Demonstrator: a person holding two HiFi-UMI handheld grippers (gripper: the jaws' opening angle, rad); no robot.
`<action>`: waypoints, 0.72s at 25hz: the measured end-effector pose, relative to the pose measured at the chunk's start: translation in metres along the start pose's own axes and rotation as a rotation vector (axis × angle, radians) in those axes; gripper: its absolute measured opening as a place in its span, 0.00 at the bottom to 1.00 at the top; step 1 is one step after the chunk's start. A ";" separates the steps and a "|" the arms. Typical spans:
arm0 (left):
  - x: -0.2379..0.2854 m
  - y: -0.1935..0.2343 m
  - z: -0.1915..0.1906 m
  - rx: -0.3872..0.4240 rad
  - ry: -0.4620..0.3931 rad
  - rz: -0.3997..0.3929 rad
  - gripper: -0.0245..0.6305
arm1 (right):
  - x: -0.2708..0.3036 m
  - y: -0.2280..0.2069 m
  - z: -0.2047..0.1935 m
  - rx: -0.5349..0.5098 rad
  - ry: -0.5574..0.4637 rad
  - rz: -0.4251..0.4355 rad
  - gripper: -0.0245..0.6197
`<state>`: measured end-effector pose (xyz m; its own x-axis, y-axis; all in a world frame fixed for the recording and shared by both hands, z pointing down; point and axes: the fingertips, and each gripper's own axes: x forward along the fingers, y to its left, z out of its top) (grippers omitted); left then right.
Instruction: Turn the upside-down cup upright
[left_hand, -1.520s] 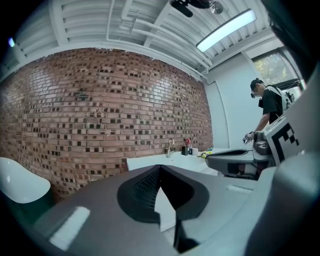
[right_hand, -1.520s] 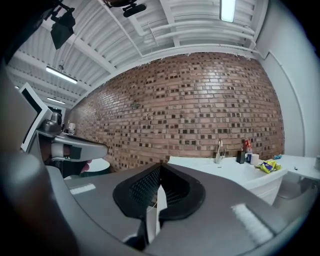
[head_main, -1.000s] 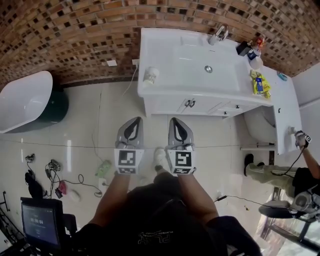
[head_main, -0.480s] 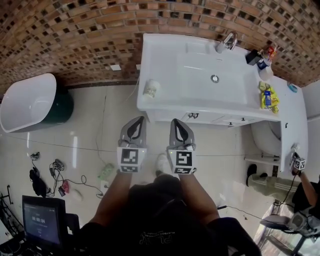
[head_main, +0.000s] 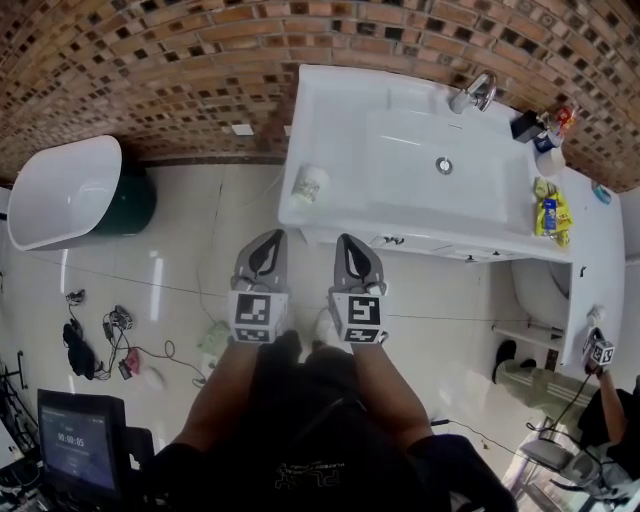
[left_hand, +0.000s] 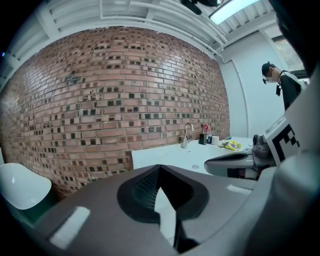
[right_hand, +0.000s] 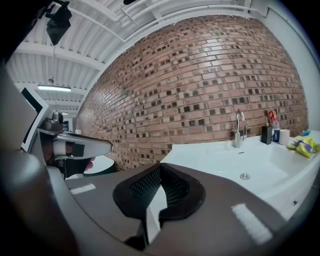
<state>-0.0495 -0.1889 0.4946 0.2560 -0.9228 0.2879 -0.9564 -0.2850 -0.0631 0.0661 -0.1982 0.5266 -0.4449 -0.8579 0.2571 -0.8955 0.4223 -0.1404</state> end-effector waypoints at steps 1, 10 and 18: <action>0.002 0.001 -0.002 0.002 0.005 0.001 0.03 | 0.002 -0.001 -0.003 0.007 0.005 -0.003 0.06; 0.042 0.020 0.000 0.008 -0.005 -0.029 0.03 | 0.040 -0.002 -0.019 -0.006 0.112 0.035 0.06; 0.078 0.043 0.010 -0.019 -0.015 -0.064 0.03 | 0.085 -0.002 -0.022 0.037 0.198 0.036 0.06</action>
<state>-0.0697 -0.2759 0.5051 0.3186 -0.9068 0.2761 -0.9405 -0.3386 -0.0269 0.0304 -0.2654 0.5696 -0.4732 -0.7667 0.4338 -0.8797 0.4372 -0.1869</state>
